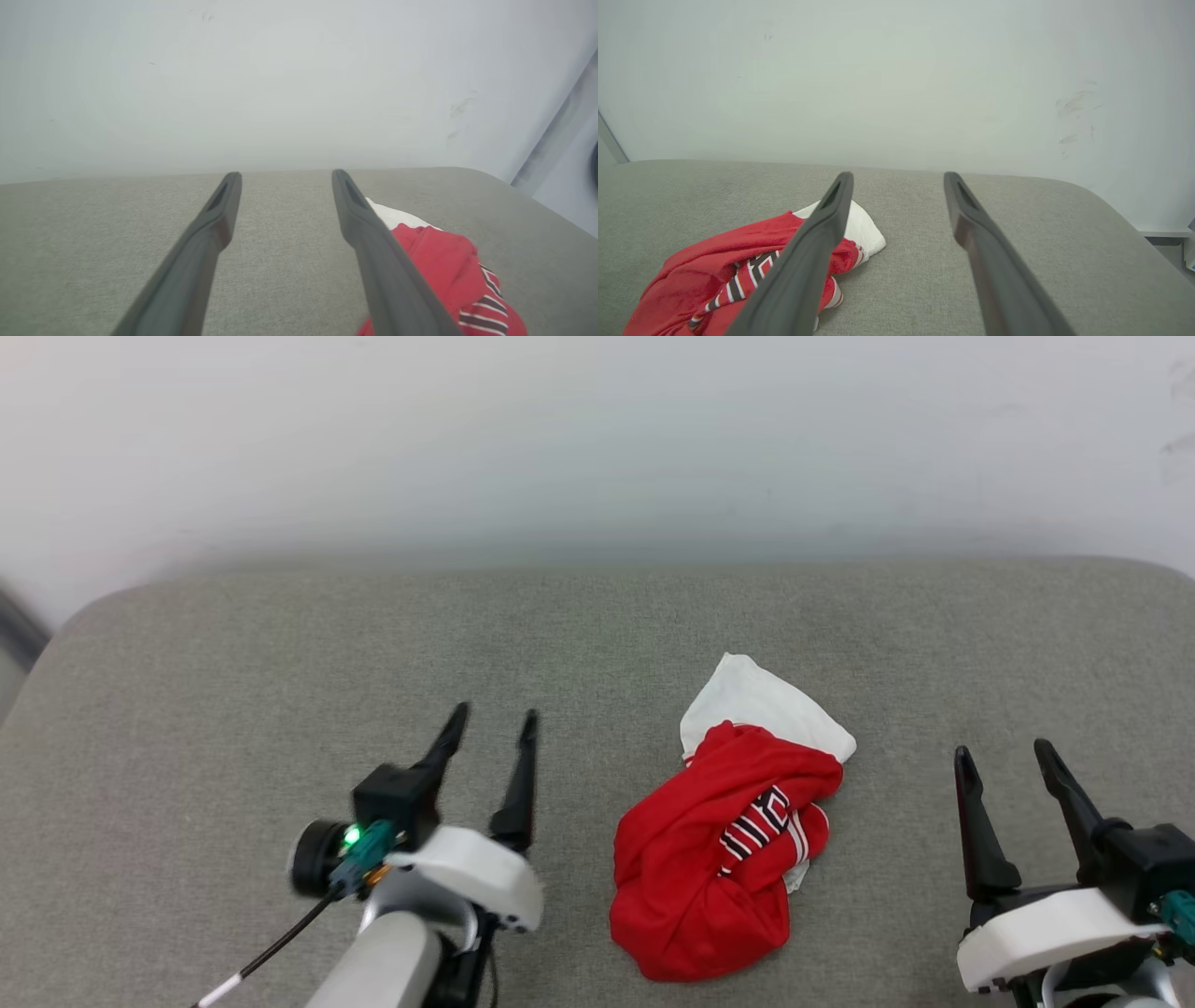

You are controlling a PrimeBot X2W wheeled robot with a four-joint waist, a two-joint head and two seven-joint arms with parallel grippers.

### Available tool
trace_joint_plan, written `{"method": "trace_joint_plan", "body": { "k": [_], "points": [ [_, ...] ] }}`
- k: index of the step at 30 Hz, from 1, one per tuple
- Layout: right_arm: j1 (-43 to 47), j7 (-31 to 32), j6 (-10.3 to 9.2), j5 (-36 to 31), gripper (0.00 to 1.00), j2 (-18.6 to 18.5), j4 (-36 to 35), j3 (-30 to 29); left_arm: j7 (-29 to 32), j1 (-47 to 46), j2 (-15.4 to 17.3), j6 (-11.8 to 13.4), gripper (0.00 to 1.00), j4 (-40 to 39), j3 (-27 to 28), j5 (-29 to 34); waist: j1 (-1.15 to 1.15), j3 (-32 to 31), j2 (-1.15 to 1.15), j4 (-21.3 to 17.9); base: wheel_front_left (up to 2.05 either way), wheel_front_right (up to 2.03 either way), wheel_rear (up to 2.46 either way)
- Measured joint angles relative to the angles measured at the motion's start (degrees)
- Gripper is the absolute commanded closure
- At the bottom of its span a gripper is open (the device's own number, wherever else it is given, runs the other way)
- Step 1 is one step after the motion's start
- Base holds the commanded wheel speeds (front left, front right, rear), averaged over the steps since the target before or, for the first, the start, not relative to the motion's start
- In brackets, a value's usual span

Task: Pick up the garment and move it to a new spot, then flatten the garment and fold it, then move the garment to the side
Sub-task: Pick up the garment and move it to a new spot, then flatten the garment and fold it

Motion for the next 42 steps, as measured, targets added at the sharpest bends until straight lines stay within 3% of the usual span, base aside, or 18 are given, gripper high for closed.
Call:
{"method": "trace_joint_plan", "body": {
  "k": [9,29,35,42],
  "points": [
    [3.10,1.42,0.00,0.12,0.00,0.00,-1.12,-0.08,-1.02,8.03,5.44,3.12,0.00,-2.46,4.17,-0.18,0.00,-2.37,0.00,0.91,0.00,0.00,0.00],
    [3.37,1.92,0.00,0.81,0.00,0.00,-1.56,0.34,-0.08,8.98,6.46,4.48,0.00,-7.44,3.43,-0.11,0.00,-2.20,0.00,-0.03,0.00,0.00,0.00],
    [3.12,1.85,0.00,1.04,0.00,0.00,-1.55,0.68,5.49,1.87,6.14,0.24,0.00,-8.62,-0.35,0.01,0.00,-1.60,0.00,-0.66,0.00,0.00,0.00],
    [2.35,1.56,0.00,1.09,0.00,0.00,-1.25,1.52,19.07,-7.88,4.55,-6.54,0.00,-6.23,-7.14,-0.64,0.00,-0.03,0.00,-3.35,0.00,0.00,0.00]
  ]
}}
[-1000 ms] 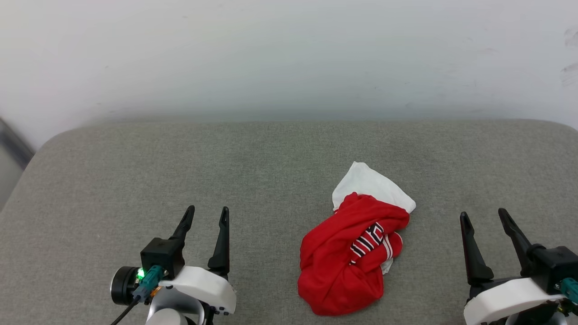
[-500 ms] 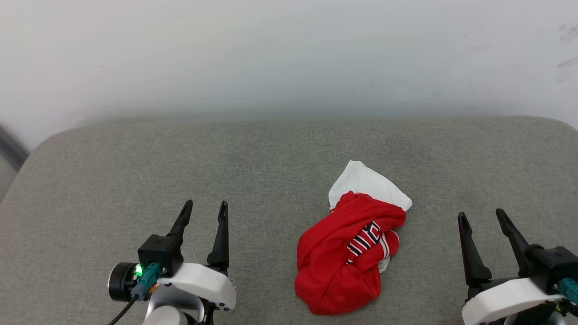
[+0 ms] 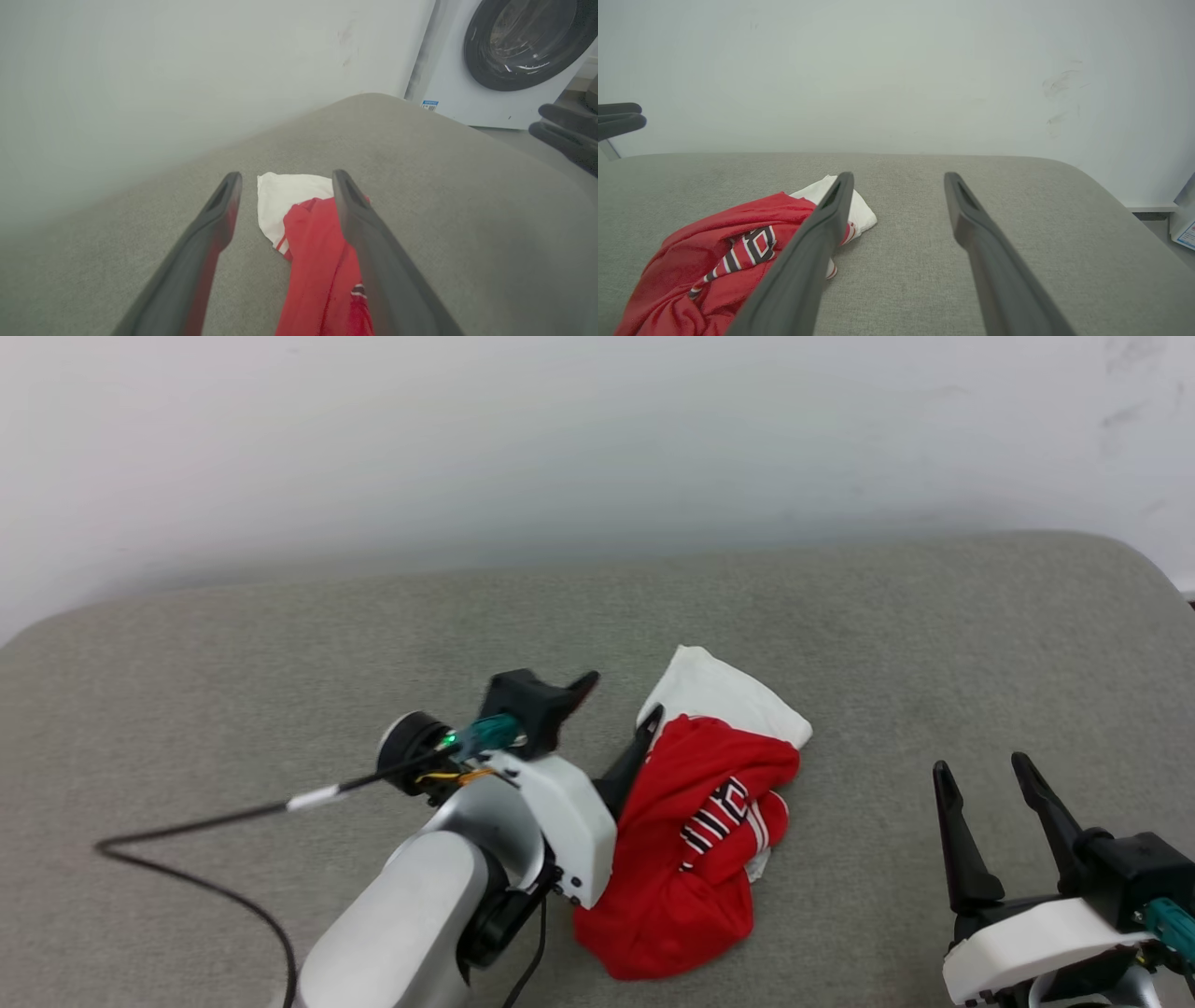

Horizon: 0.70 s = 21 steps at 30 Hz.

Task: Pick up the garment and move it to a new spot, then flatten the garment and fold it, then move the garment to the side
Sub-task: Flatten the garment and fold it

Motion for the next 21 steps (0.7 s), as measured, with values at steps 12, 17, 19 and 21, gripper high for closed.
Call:
{"method": "trace_joint_plan", "body": {
  "k": [12,17,19,21],
  "points": [
    [-1.77,-1.81,0.00,1.45,0.00,0.00,2.92,1.15,24.59,-7.38,1.56,-5.80,0.00,10.58,-8.14,-4.75,0.01,4.62,0.00,-6.55,0.00,0.00,0.00],
    [-2.53,-2.53,0.00,1.79,0.00,0.00,3.90,1.65,26.97,-8.90,2.11,-6.24,1.00,12.17,-8.22,-6.33,0.01,5.79,0.00,-8.05,0.00,0.00,0.00],
    [-2.72,-2.71,0.00,2.09,0.00,0.00,4.22,1.48,25.41,-9.45,2.10,-6.00,1.00,11.92,-7.88,-6.05,0.01,6.08,0.00,-8.16,0.00,0.00,0.00],
    [-2.75,-3.11,0.00,2.14,0.00,0.00,4.47,0.91,23.23,-9.89,1.85,-5.61,1.00,11.07,-7.01,-6.02,0.01,6.10,0.00,-7.81,0.00,0.00,0.00]
  ]
}}
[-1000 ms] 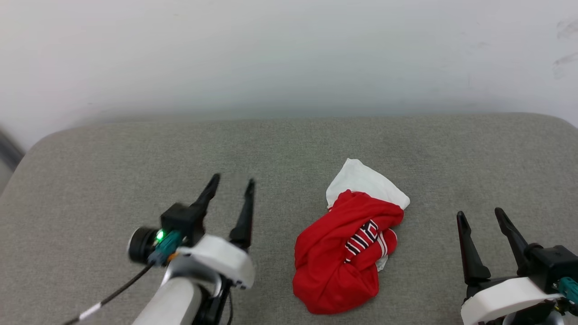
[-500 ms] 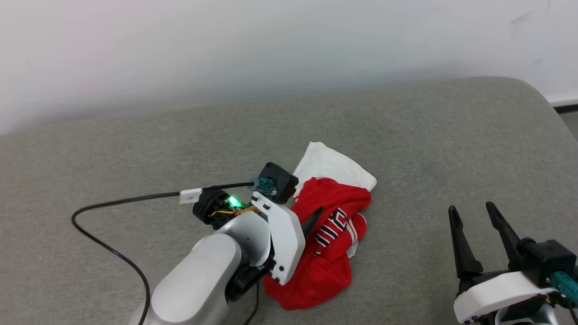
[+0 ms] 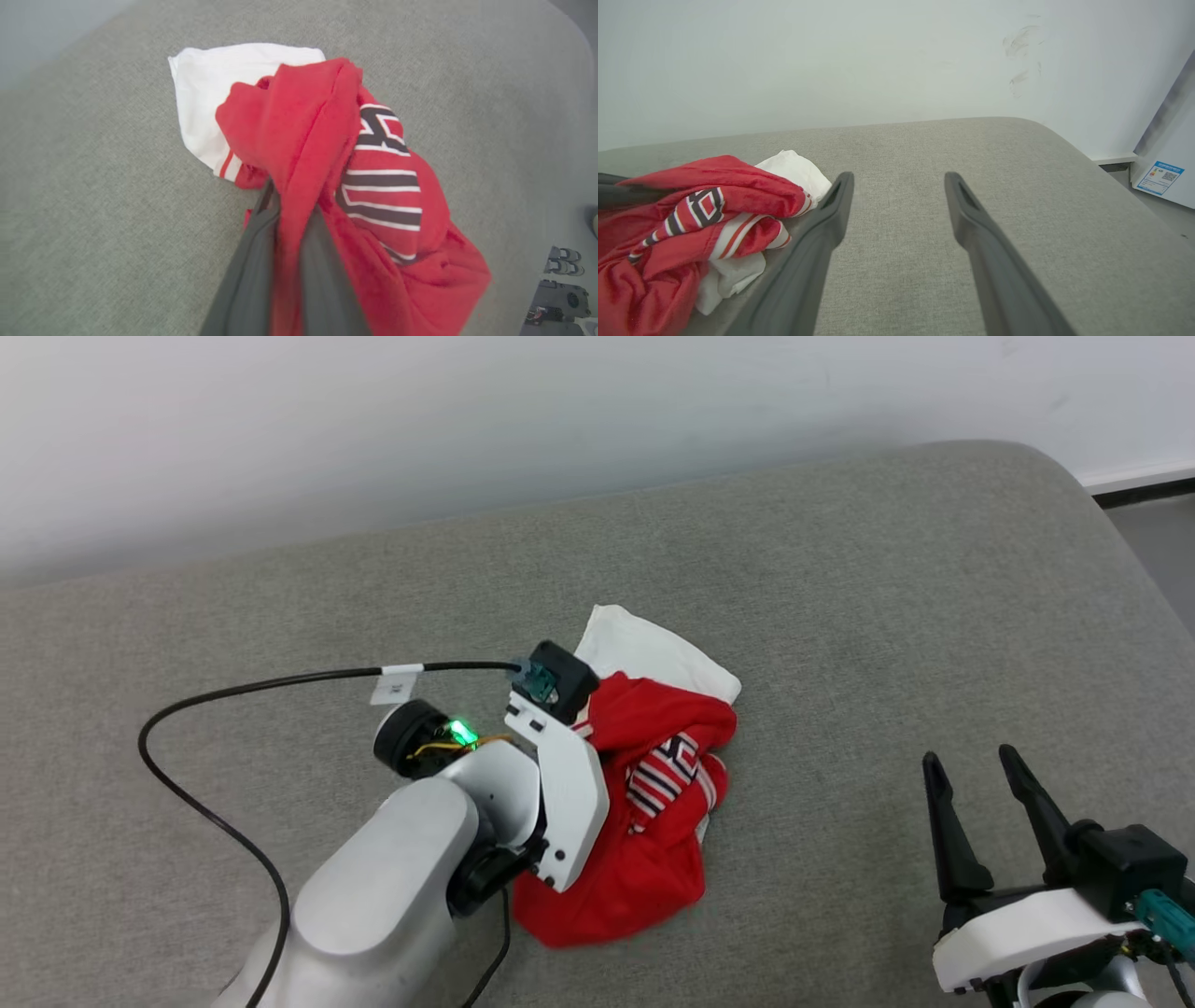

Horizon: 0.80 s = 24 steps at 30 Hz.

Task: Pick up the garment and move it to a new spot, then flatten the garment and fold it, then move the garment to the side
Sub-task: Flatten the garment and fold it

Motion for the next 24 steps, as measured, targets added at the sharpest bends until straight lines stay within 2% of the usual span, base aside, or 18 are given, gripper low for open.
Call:
{"method": "trace_joint_plan", "body": {
  "k": [5,9,17,20,24],
  "points": [
    [-0.01,-0.03,0.00,-0.09,0.00,-0.01,0.22,-0.65,-4.61,-0.14,0.15,1.80,1.00,-2.61,2.22,0.38,0.00,-0.20,0.00,1.54,0.00,0.00,0.00],
    [-0.02,0.08,0.00,-0.66,0.00,0.01,-0.13,-1.20,-9.27,1.70,1.48,5.63,1.00,-7.45,6.44,-0.46,0.00,-0.51,0.00,3.80,0.00,0.00,0.00],
    [0.02,1.03,0.00,-1.49,0.00,0.01,-1.75,-2.30,-11.73,18.75,3.49,12.69,1.00,-15.26,11.10,-6.17,0.00,-0.97,0.00,8.93,0.00,0.00,0.00],
    [0.01,1.46,0.00,-1.63,0.00,0.01,-2.05,-2.35,-12.24,25.51,3.09,14.57,1.00,-15.85,11.65,-8.54,0.00,-1.22,0.00,10.27,0.00,0.00,0.00],
    [0.16,1.96,0.00,-2.04,0.00,0.01,-2.29,-2.36,-12.49,32.85,1.43,15.59,1.00,-15.89,10.04,-10.55,-0.01,-2.14,0.00,10.99,0.00,0.00,0.00]
  ]
}}
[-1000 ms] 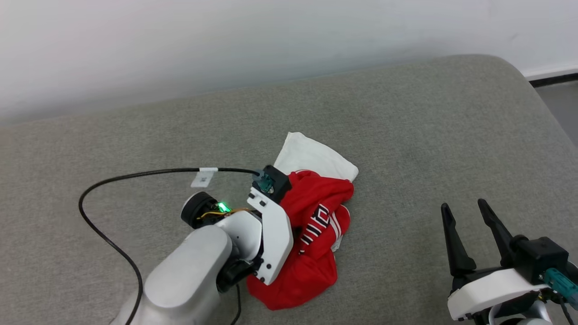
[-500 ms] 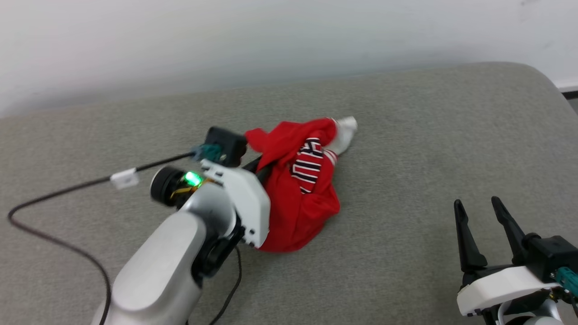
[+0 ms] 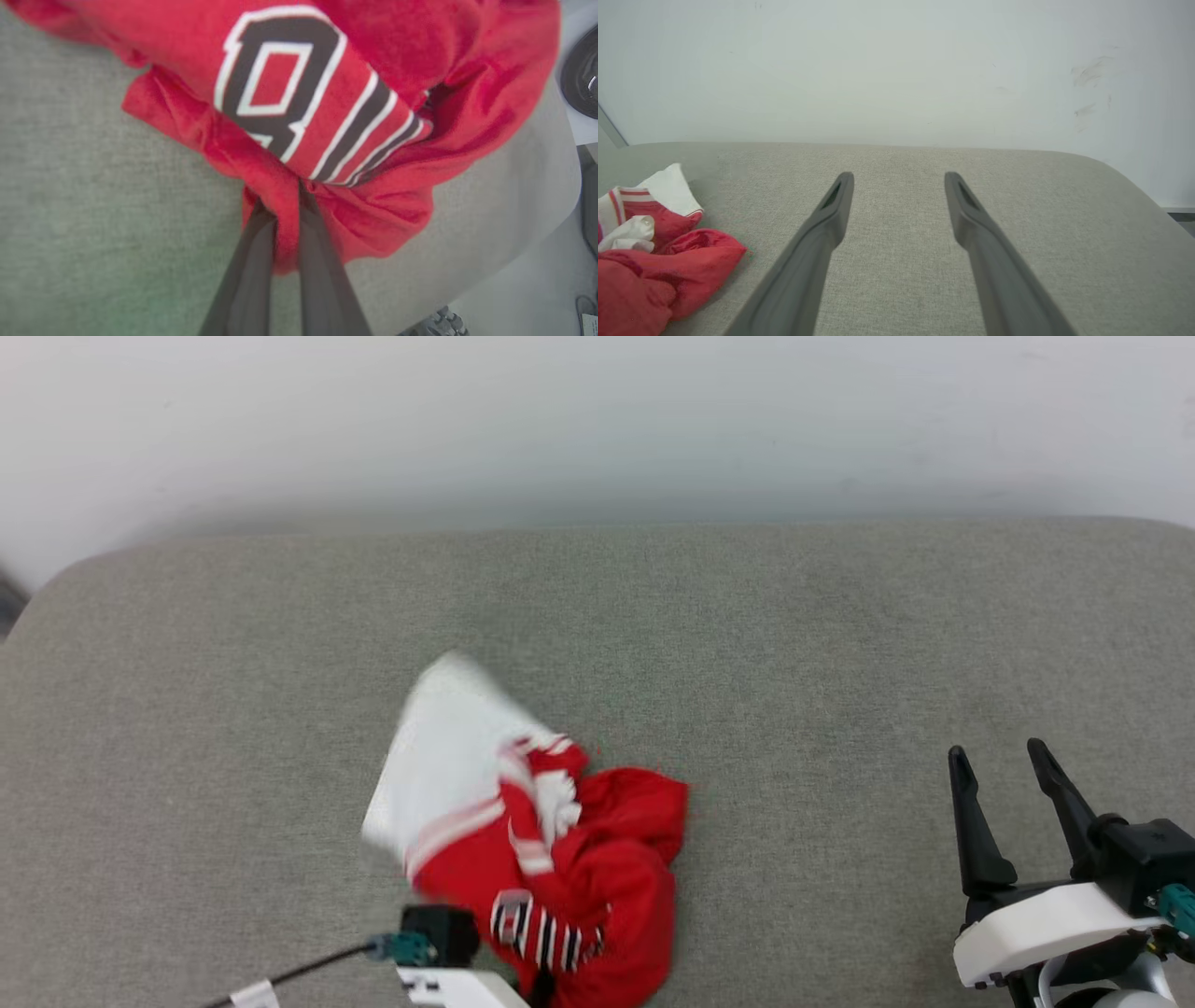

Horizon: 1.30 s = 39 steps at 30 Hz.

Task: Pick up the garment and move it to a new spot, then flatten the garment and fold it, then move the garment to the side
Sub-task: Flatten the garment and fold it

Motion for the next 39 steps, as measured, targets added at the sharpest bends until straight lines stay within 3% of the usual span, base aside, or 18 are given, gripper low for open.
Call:
{"method": "trace_joint_plan", "body": {
  "k": [4,5,6,10,19,26,32,39],
  "points": [
    [0.40,0.46,0.00,-0.10,0.00,0.00,-0.11,-0.11,-0.08,3.57,-1.72,0.25,1.00,-0.07,-2.21,-0.41,0.00,-0.95,0.00,0.23,0.00,0.00,0.00],
    [0.70,0.51,0.00,-0.10,0.00,0.00,-0.11,-0.18,-0.19,3.94,-2.05,0.27,0.56,-0.04,-2.45,-0.42,0.00,-1.20,0.00,0.28,0.00,0.00,0.00],
    [0.90,0.57,0.00,-0.12,0.00,0.00,-0.11,-0.25,-0.73,4.04,-2.13,0.46,0.00,-0.08,-2.77,0.00,0.00,-1.45,0.00,0.34,0.00,0.00,0.00],
    [1.30,1.00,0.00,-0.20,0.00,-0.01,-0.42,-0.78,-3.20,3.35,-1.96,0.97,0.00,-0.91,-2.97,2.38,0.00,-2.42,0.00,0.78,0.00,0.00,0.00],
    [2.54,1.86,0.00,-0.46,0.00,0.00,-1.52,-0.68,-8.28,0.21,1.66,3.21,0.00,-6.73,0.01,7.38,0.00,-4.39,0.00,1.18,0.00,0.00,0.00],
    [3.23,2.44,0.00,-0.48,0.00,0.00,-2.46,-1.08,-17.19,-2.13,3.08,5.43,0.00,-9.68,4.24,11.32,0.00,-5.19,0.00,1.04,0.00,0.00,0.00],
    [3.26,2.77,0.00,-0.47,0.00,0.00,-2.98,-1.30,-24.36,-3.77,3.86,5.37,0.00,-8.46,6.98,13.14,0.00,-5.00,0.00,0.74,0.00,0.00,0.00],
    [3.21,3.07,0.00,-0.44,0.00,0.00,-3.27,-1.80,-26.35,-4.80,4.68,4.88,0.00,-5.89,7.59,13.54,0.00,-4.37,0.00,0.49,0.00,0.00,0.00]
  ]
}}
